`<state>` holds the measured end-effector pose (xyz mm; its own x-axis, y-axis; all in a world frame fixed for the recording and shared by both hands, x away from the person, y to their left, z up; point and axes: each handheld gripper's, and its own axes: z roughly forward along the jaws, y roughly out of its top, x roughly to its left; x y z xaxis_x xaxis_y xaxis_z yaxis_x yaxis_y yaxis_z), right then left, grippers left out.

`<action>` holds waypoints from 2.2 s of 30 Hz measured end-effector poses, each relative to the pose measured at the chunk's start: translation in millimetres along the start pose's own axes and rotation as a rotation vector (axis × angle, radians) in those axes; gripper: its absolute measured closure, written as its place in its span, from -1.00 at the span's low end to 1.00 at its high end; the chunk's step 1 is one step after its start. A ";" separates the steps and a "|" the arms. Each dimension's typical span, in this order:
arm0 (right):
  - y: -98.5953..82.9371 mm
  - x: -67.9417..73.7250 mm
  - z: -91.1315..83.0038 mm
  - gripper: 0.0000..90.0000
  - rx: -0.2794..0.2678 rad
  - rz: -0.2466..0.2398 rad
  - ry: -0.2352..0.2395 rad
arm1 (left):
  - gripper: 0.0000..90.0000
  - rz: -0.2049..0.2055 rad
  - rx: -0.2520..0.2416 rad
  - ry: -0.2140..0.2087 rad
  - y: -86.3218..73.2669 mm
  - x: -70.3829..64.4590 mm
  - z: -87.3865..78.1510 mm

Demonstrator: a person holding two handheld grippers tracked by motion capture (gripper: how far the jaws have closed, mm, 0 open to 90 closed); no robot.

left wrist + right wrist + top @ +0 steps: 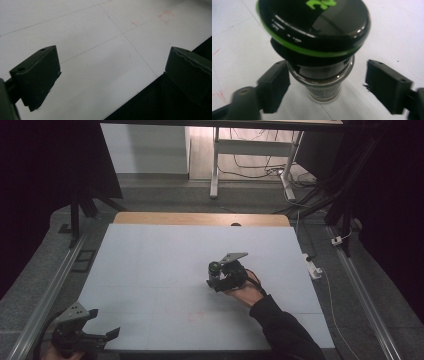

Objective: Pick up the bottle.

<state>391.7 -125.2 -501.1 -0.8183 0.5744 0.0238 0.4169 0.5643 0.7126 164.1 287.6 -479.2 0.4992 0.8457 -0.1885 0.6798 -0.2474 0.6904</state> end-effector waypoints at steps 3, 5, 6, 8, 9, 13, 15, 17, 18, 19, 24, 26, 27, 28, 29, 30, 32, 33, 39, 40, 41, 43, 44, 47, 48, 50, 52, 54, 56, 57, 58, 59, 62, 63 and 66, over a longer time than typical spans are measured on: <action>0.4 0.5 0.2 -0.36 0.002 -0.007 0.010 | -0.98 0.001 0.001 0.001 0.1 -0.1 0.1; 0.9 0.9 0.0 -0.26 -0.003 -0.014 0.019 | -0.98 0.001 0.002 0.001 0.1 -0.1 0.2; 1.2 1.3 0.1 -0.21 -0.006 -0.016 0.022 | -0.98 0.001 0.002 0.001 0.1 0.0 0.1; 1.7 2.0 0.1 -0.11 -0.004 -0.023 0.028 | -0.98 0.001 0.001 0.001 0.0 0.0 0.0; 1.9 2.3 0.1 -0.05 -0.001 -0.029 0.025 | -0.98 0.000 0.000 0.001 0.0 0.0 0.0; 1.1 2.8 0.0 0.14 -0.003 -0.041 0.023 | -0.98 0.000 0.000 0.001 0.0 -0.1 0.0; 1.1 3.6 -0.8 0.16 -0.004 -0.059 0.012 | -0.98 0.000 0.000 0.001 -0.1 0.0 0.0; 0.6 4.6 -0.9 0.17 -0.006 -0.075 0.003 | -0.98 0.000 -0.001 0.001 -0.1 0.0 -0.1; 0.7 5.3 -0.8 0.17 -0.007 -0.081 0.000 | -0.98 0.000 -0.001 0.001 -0.1 0.0 -0.1; 0.8 5.9 -0.8 0.17 -0.006 -0.085 -0.004 | -0.98 0.000 -0.001 0.001 -0.1 0.0 -0.1; 1.1 5.8 -1.5 0.18 0.000 -0.097 -0.005 | -0.98 -0.001 -0.001 0.000 -0.1 0.1 -0.1; 1.4 5.6 -2.1 0.18 0.005 -0.102 -0.001 | -0.98 0.000 -0.001 0.001 -0.1 -0.1 -0.1; 1.4 5.4 -2.4 0.18 0.005 -0.103 0.001 | -0.98 0.000 -0.001 0.001 -0.1 -0.1 -0.1; 1.5 5.0 -3.0 0.18 0.004 -0.102 0.005 | -0.98 0.000 -0.001 0.001 -0.1 -0.1 -0.1; 1.7 4.5 -3.6 0.18 0.003 -0.101 0.011 | -0.98 0.000 -0.001 0.001 -0.1 -0.1 -0.1; 2.0 4.1 -4.6 0.18 0.002 -0.100 0.015 | -0.98 0.000 -0.001 0.001 -0.1 0.0 -0.1; 3.0 3.1 -6.6 0.18 -0.003 -0.097 0.023 | -0.98 0.000 -0.001 0.001 -0.1 0.0 -0.1; 3.6 2.8 -7.7 0.18 -0.006 -0.095 0.026 | -0.98 0.000 -0.001 0.001 -0.1 0.0 -0.1; 7.2 2.6 -14.2 0.18 -0.018 -0.083 0.041 | -0.98 0.000 0.000 0.002 0.0 0.0 0.0; 8.0 3.1 -15.2 0.18 -0.020 -0.083 0.042 | -0.98 -0.001 0.001 0.002 0.1 0.0 0.0; 8.6 3.5 -16.2 0.18 -0.022 -0.085 0.044 | -0.98 -0.001 0.000 0.002 0.0 0.0 0.0; 10.2 4.6 -17.7 0.18 -0.020 -0.087 0.051 | -0.98 0.000 0.001 0.001 0.0 0.0 0.0; 10.9 5.3 -18.3 0.18 -0.019 -0.091 0.051 | -0.98 0.000 0.001 0.002 0.1 0.0 0.0; 13.5 7.8 -20.0 0.18 -0.010 -0.088 0.061 | -0.98 0.000 0.001 0.002 0.1 -0.1 0.0; 14.5 8.7 -20.6 0.18 -0.012 -0.092 0.062 | -0.98 0.000 0.001 0.002 0.1 -0.1 0.0; 16.8 10.9 -22.1 0.18 -0.011 -0.090 0.071 | -0.98 0.000 0.001 0.002 0.1 -0.1 0.1; 19.1 12.3 -23.7 0.18 -0.013 -0.090 0.085 | -0.98 0.000 0.001 0.002 0.1 -0.1 0.0; 21.8 14.5 -25.3 0.18 -0.010 -0.090 0.093 | -0.98 0.001 0.002 0.002 0.1 -0.1 0.1; 23.9 16.8 -26.8 0.18 -0.008 -0.096 0.102 | -0.98 0.001 0.002 0.003 0.1 -0.2 0.1; 24.7 18.0 -27.5 0.18 -0.007 -0.105 0.102 | -0.98 0.001 0.002 0.003 0.1 -0.2 0.1; 25.5 19.3 -28.0 0.18 -0.008 -0.115 0.101 | -0.98 0.001 0.002 0.003 0.2 -0.3 0.2; 26.3 20.7 -28.4 0.18 -0.005 -0.121 0.101 | -0.98 0.001 0.002 0.003 0.2 -0.3 0.2; 28.6 24.9 -29.5 0.18 0.002 -0.145 0.106 | -0.98 0.001 0.003 0.003 0.2 -0.4 0.3; 29.3 26.4 -29.9 0.18 0.003 -0.152 0.110 | -0.98 0.001 0.003 0.003 0.2 -0.3 0.3; 31.5 31.1 -31.0 0.18 0.006 -0.167 0.121 | -0.98 0.002 0.003 0.002 0.2 -0.3 0.3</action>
<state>367.1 -108.0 -456.2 -0.9176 0.3975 -0.0096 0.2737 0.6490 0.7098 164.3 287.1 -479.2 0.4995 0.8461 -0.1861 0.6806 -0.2503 0.6886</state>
